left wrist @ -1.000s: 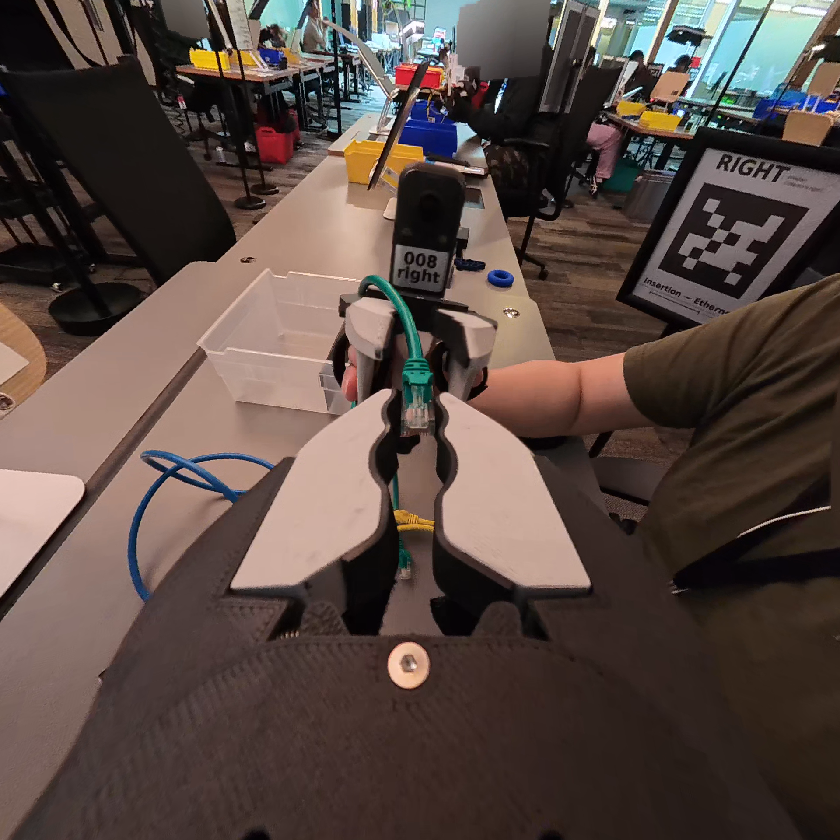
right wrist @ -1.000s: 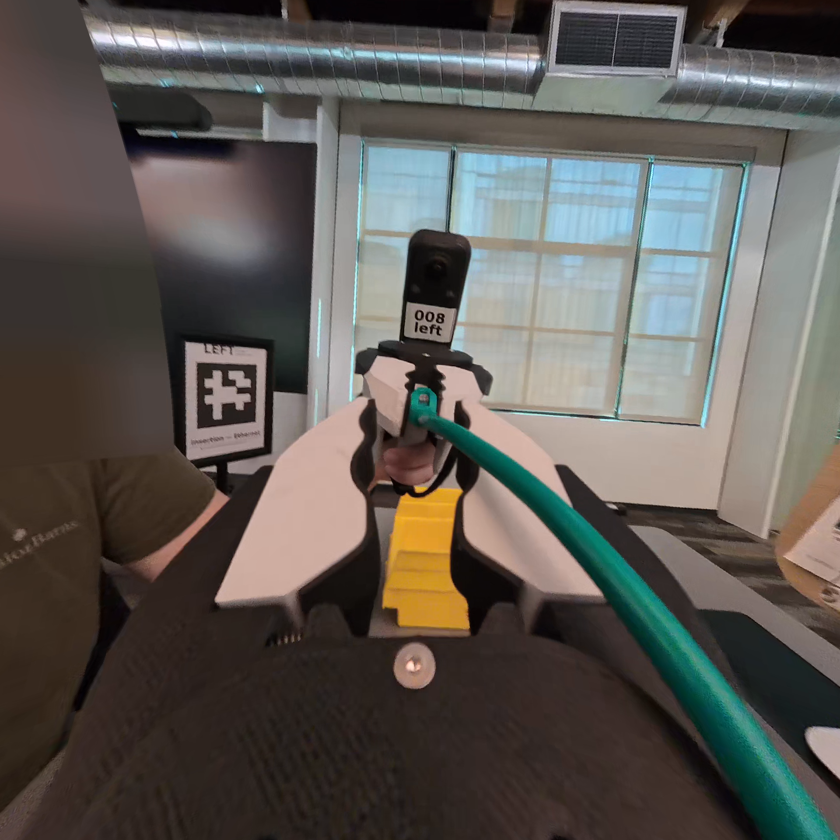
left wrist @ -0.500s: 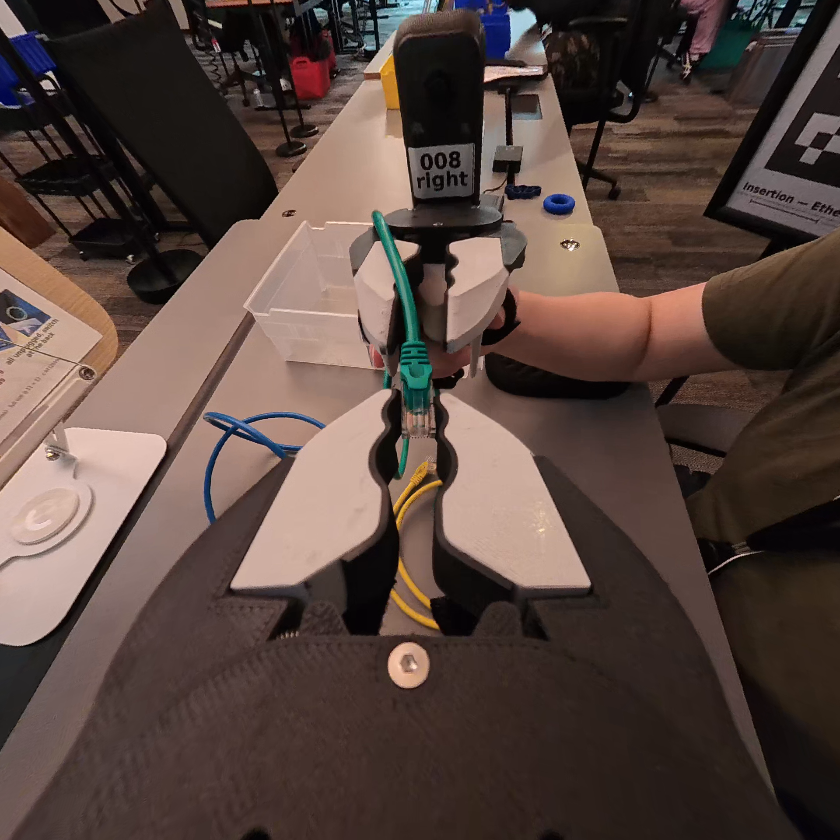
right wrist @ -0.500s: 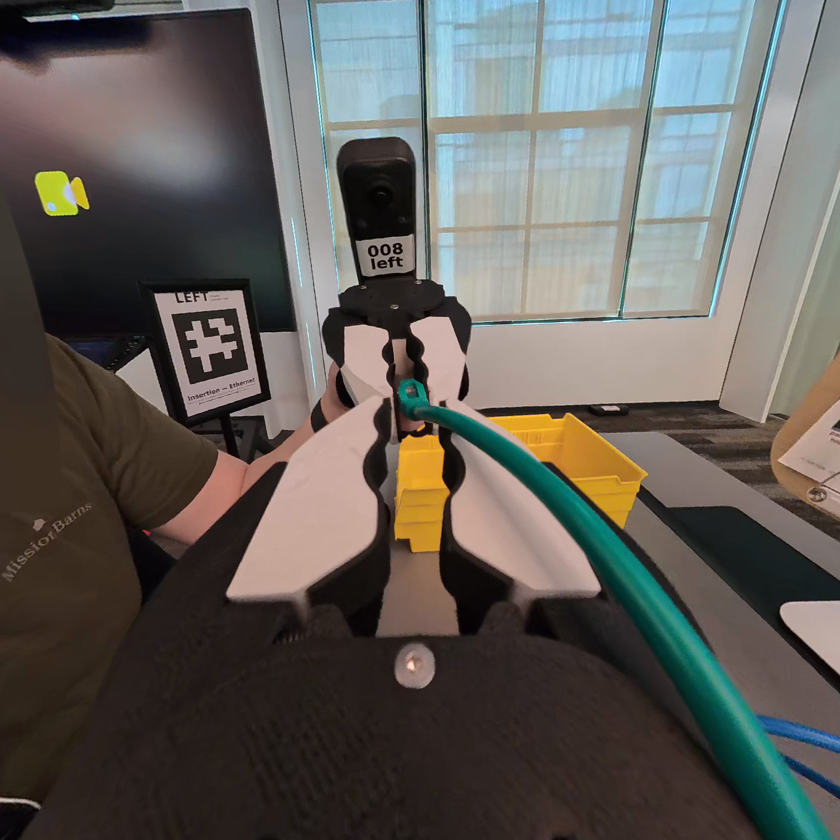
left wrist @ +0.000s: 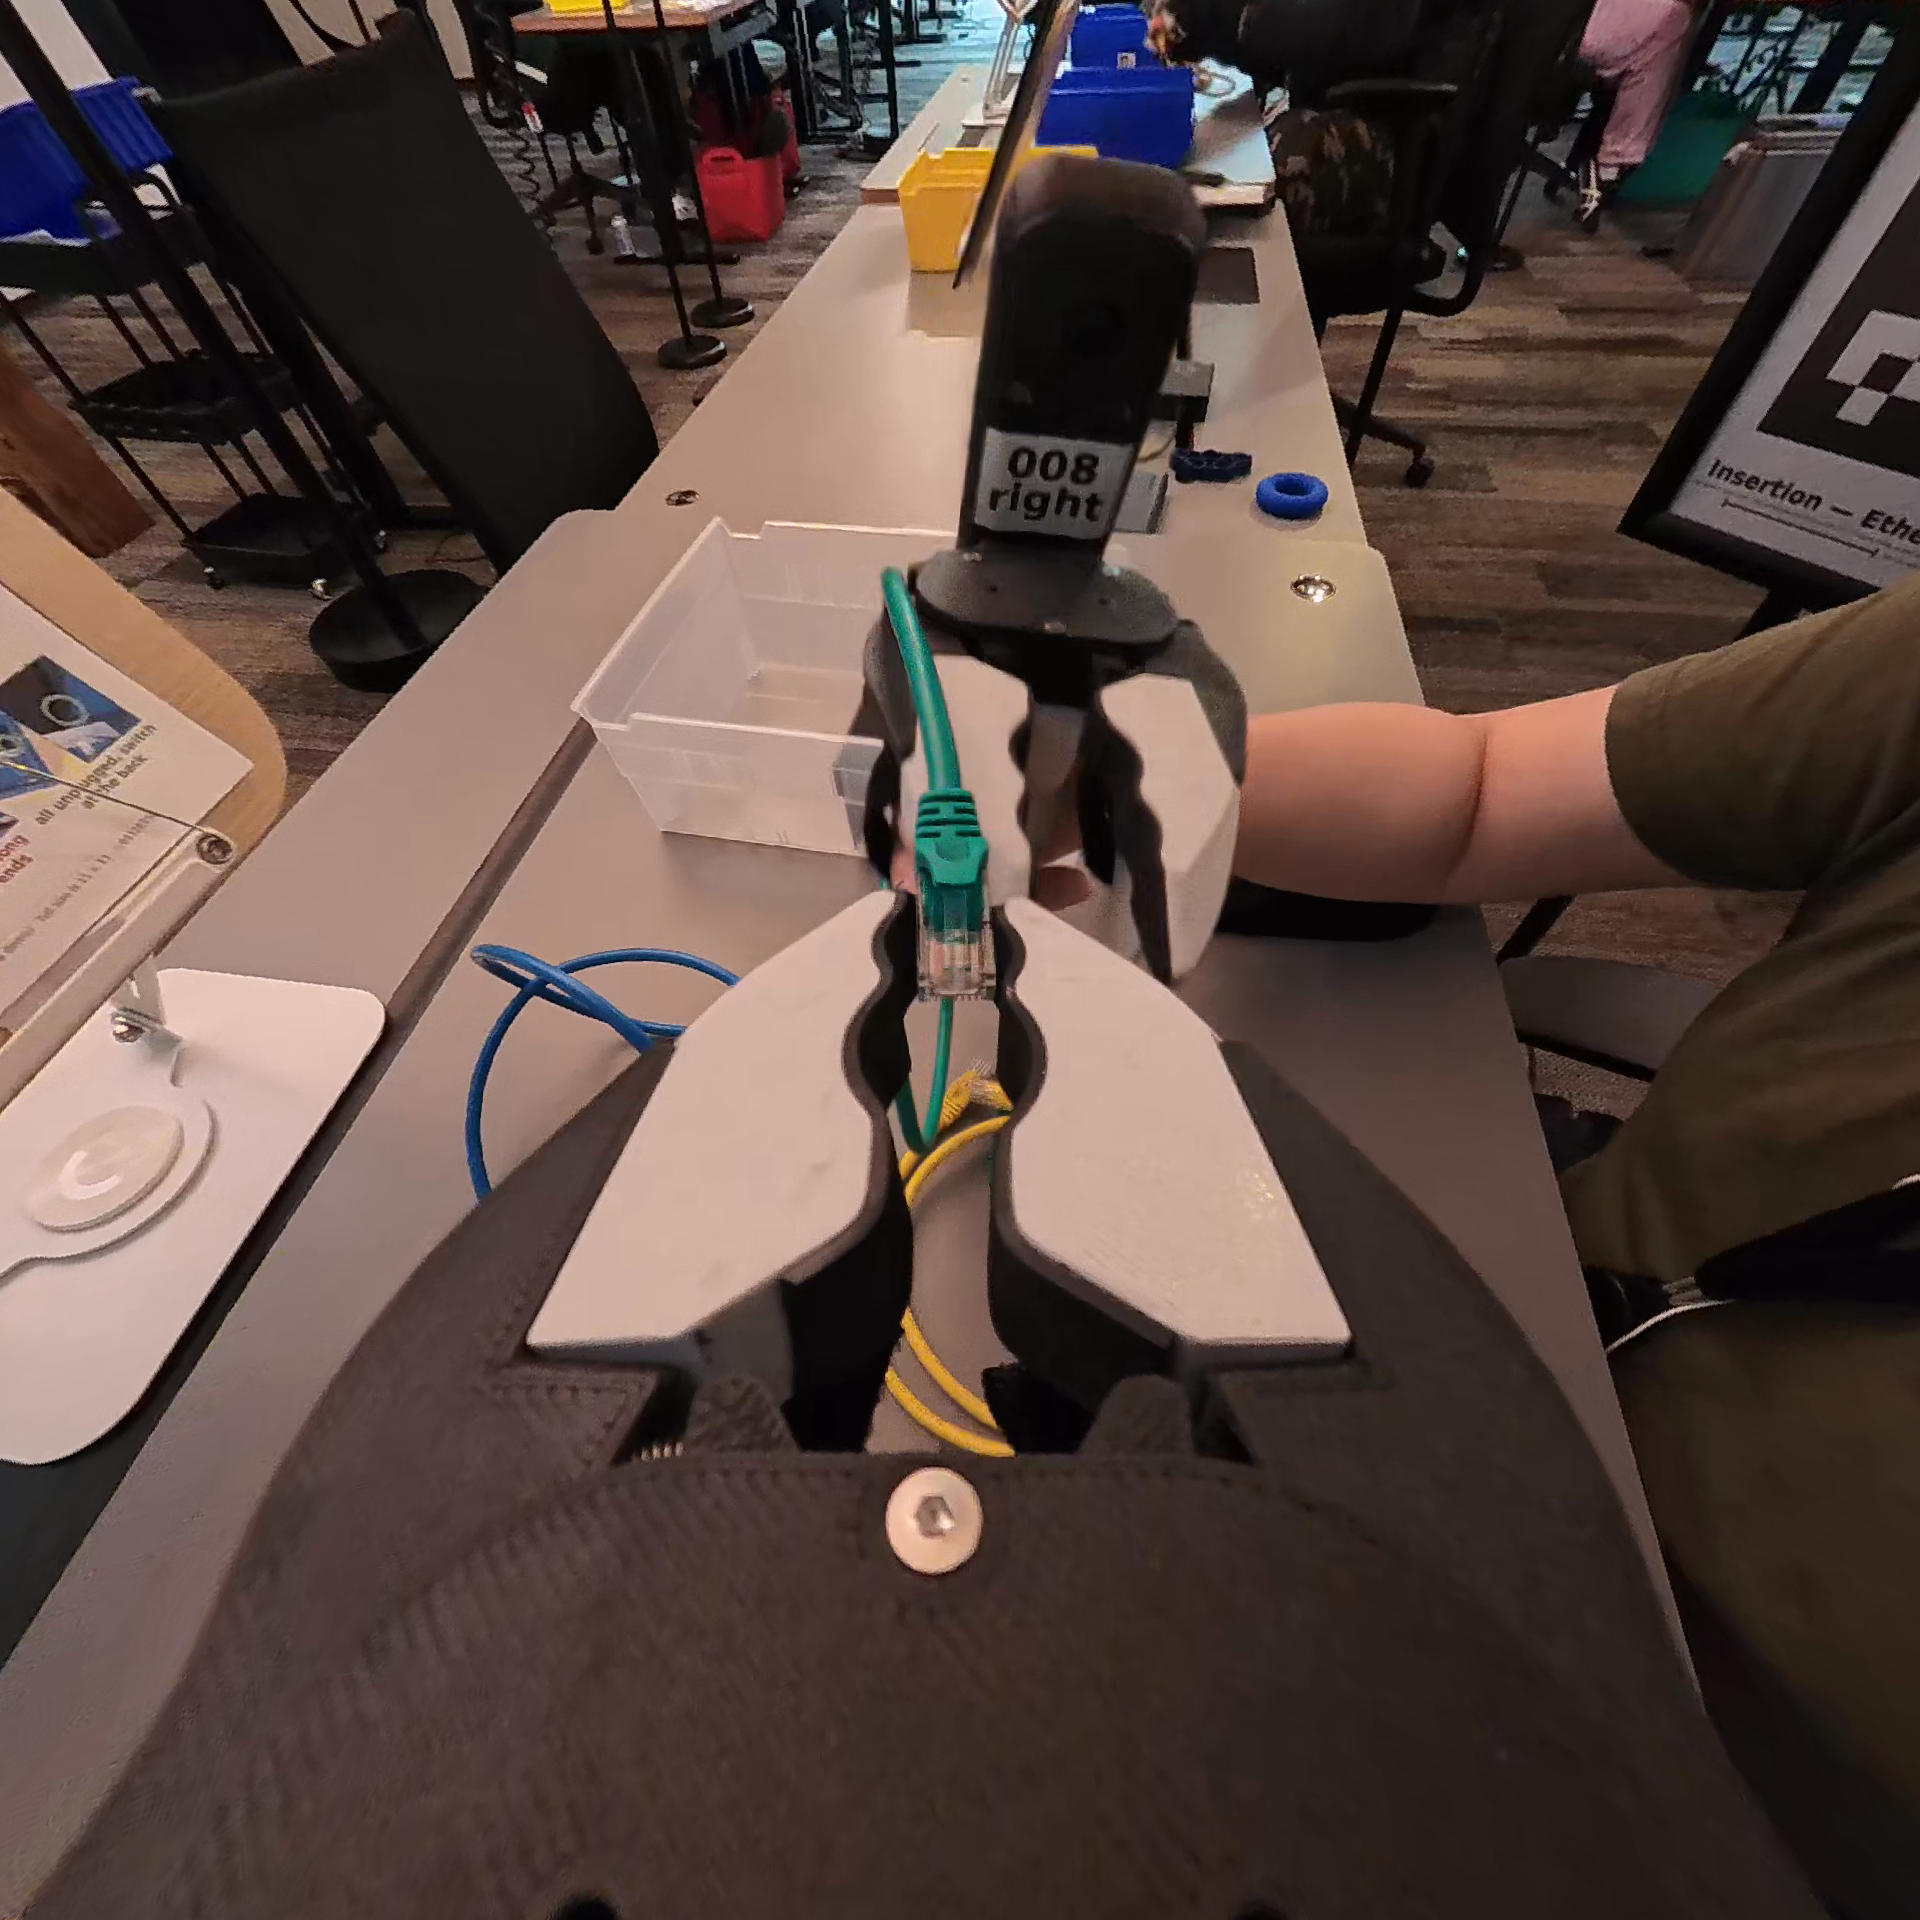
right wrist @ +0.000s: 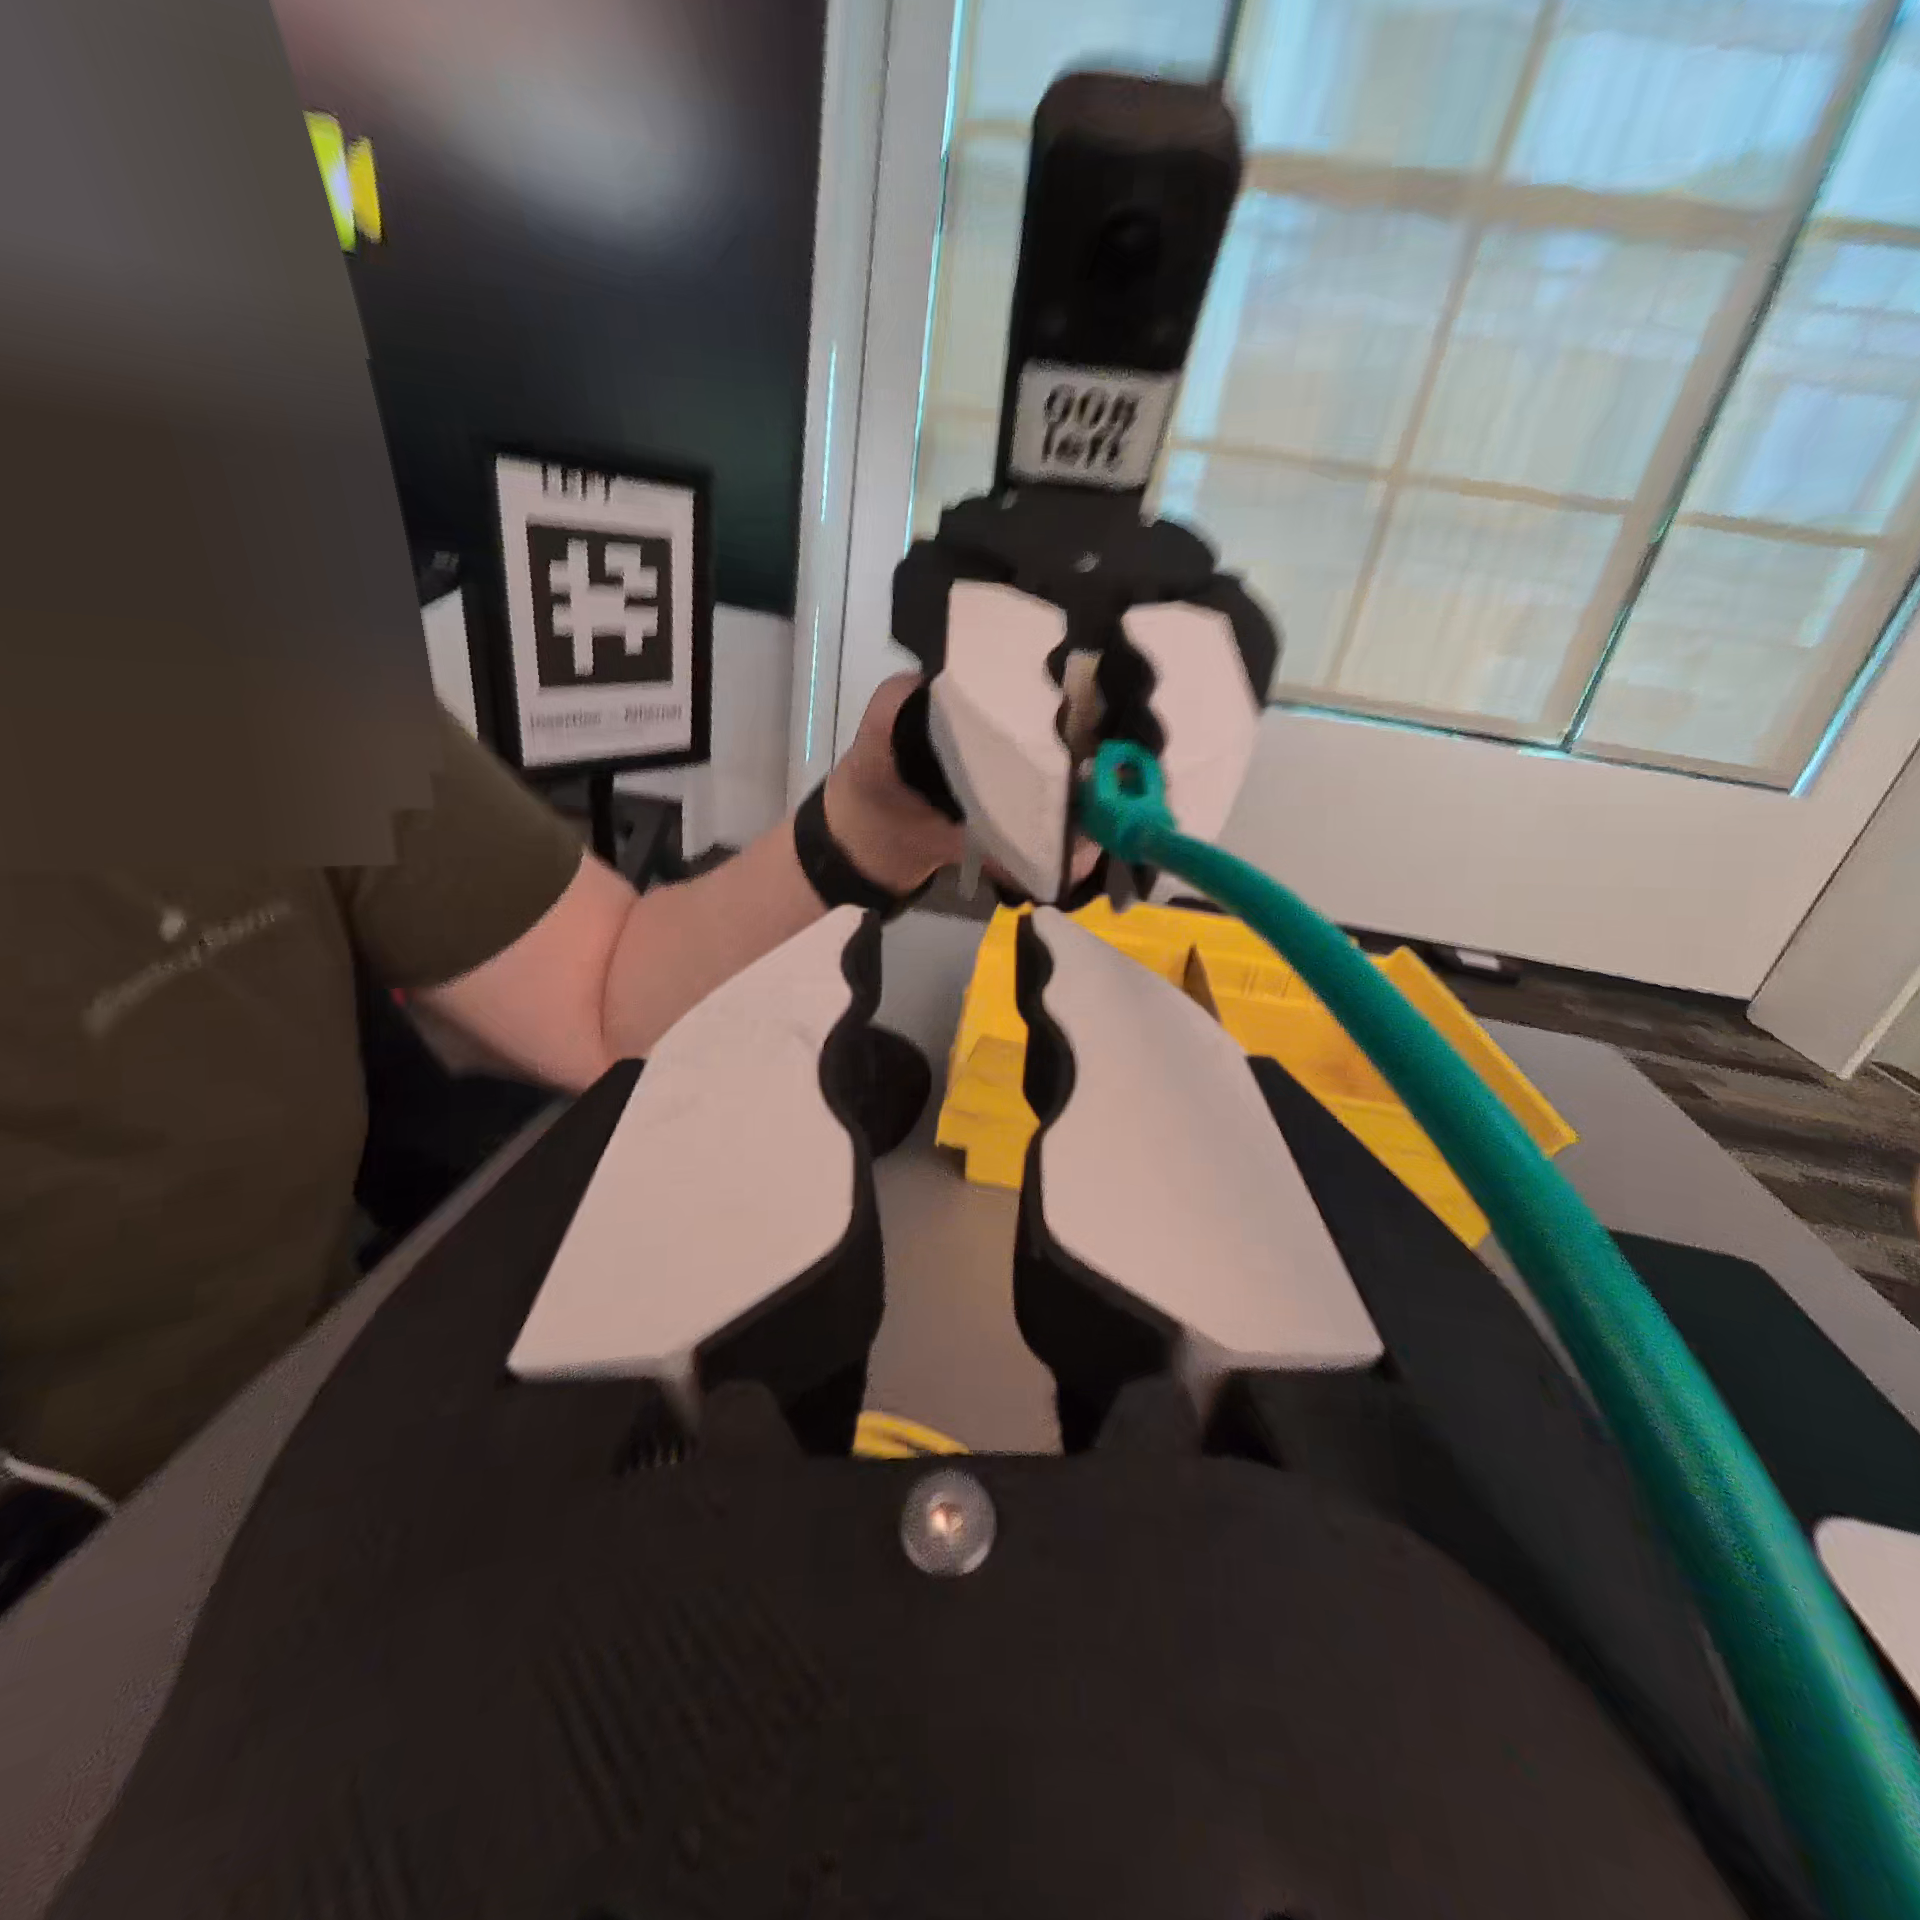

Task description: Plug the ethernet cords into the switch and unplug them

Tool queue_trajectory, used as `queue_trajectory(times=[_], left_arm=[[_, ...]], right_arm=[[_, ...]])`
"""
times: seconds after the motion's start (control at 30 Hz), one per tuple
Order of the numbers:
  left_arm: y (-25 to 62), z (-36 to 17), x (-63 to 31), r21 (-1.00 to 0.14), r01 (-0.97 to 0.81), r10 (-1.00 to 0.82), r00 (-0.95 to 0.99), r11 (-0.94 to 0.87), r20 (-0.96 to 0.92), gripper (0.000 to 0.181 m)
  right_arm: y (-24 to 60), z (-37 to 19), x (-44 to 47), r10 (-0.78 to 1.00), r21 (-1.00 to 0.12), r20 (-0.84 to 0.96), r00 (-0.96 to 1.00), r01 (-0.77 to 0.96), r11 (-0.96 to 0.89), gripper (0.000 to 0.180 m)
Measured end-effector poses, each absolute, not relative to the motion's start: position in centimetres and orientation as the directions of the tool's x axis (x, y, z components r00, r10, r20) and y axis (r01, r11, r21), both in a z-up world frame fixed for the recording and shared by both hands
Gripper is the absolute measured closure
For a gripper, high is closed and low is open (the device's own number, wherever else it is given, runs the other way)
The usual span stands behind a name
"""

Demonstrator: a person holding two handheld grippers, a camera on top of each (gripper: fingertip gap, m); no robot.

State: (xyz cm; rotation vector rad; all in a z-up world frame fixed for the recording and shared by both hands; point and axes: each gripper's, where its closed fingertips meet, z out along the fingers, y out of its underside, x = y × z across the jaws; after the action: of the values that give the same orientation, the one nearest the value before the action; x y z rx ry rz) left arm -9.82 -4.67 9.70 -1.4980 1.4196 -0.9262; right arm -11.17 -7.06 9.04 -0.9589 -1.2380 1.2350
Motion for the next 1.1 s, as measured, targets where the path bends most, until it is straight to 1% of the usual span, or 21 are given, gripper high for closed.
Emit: queue_trajectory(times=[0.1,0.17,0.27,0.3,0.33,0.4,0.5,0.57,0.63,0.67,0.73,0.8,0.87,1.0,1.1], left_arm=[[-5.1,9.5,-9.4,-0.925,-0.379,-0.996,0.073,0.015,-0.046,0.169],[-5.4,9.4,-9.1,-0.920,-0.390,-0.996,0.071,0.026,-0.058,0.169],[-6.1,9.4,-8.8,-0.916,-0.399,-0.996,0.054,0.040,-0.067,0.169],[-6.2,9.4,-8.7,-0.914,-0.404,-0.996,0.054,0.046,-0.073,0.169],[-6.3,9.3,-8.7,-0.910,-0.412,-0.995,0.052,0.053,-0.082,0.169],[-6.5,9.2,-8.7,-0.904,-0.422,-0.994,0.048,0.067,-0.096,0.169],[-6.8,9.3,-8.7,-0.905,-0.419,-0.995,0.035,0.074,-0.098,0.169],[-6.8,9.3,-8.8,-0.904,-0.420,-0.994,0.033,0.080,-0.103,0.169],[-7.1,9.7,-8.8,-0.915,-0.395,-0.996,0.013,0.077,-0.089,0.169],[-7.1,9.7,-8.8,-0.916,-0.395,-0.996,0.008,0.076,-0.086,0.169],[-7.1,9.6,-8.8,-0.916,-0.393,-0.997,0.001,0.076,-0.083,0.169],[-6.7,9.3,-9.0,-0.913,-0.403,-0.997,0.008,0.066,-0.076,0.169],[-6.2,8.7,-9.2,-0.904,-0.424,-0.998,0.011,0.055,-0.066,0.169],[-6.2,8.0,-9.0,-0.894,-0.445,-0.998,-0.010,0.058,-0.060,0.169],[-5.7,7.5,-8.9,-0.876,-0.474,-0.994,0.015,0.089,-0.109,0.169]], right_arm=[[-6.9,6.6,-13.0,0.980,-0.981,0.193,-0.056,-0.007,0.193,0.153],[-6.6,5.1,-14.0,0.980,-0.978,0.197,-0.038,0.063,0.199,0.148],[-5.6,4.0,-15.3,0.989,-0.986,0.144,0.016,0.089,0.142,0.140],[-5.1,3.9,-15.5,0.988,-0.987,0.142,0.054,0.080,0.137,0.136],[-4.1,4.1,-15.6,0.982,-0.988,0.143,0.122,0.067,0.136,0.129],[-3.3,4.8,-15.3,0.974,-0.991,0.135,0.181,0.014,0.135,0.114],[-2.2,7.3,-13.5,0.955,-0.979,0.117,0.271,-0.128,0.156,0.097],[-2.1,9.5,-11.6,0.944,-0.946,0.121,0.309,-0.252,0.203,0.090],[-2.1,10.8,-10.0,0.923,-0.911,0.171,0.346,-0.302,0.282,0.087],[-2.5,11.2,-9.5,0.918,-0.896,0.203,0.341,-0.314,0.315,0.090],[-3.0,11.2,-9.2,0.906,-0.888,0.265,0.329,-0.282,0.362,0.090],[-4.8,10.9,-9.4,0.907,-0.878,0.345,0.240,-0.260,0.403,0.104],[-6.3,11.2,-9.2,0.907,-0.861,0.383,0.176,-0.287,0.420,0.111],[-6.6,11.1,-9.0,0.908,-0.871,0.392,0.145,-0.258,0.417,0.134],[-5.6,10.8,-8.8,0.931,-0.906,0.334,0.146,-0.224,0.360,0.145]])
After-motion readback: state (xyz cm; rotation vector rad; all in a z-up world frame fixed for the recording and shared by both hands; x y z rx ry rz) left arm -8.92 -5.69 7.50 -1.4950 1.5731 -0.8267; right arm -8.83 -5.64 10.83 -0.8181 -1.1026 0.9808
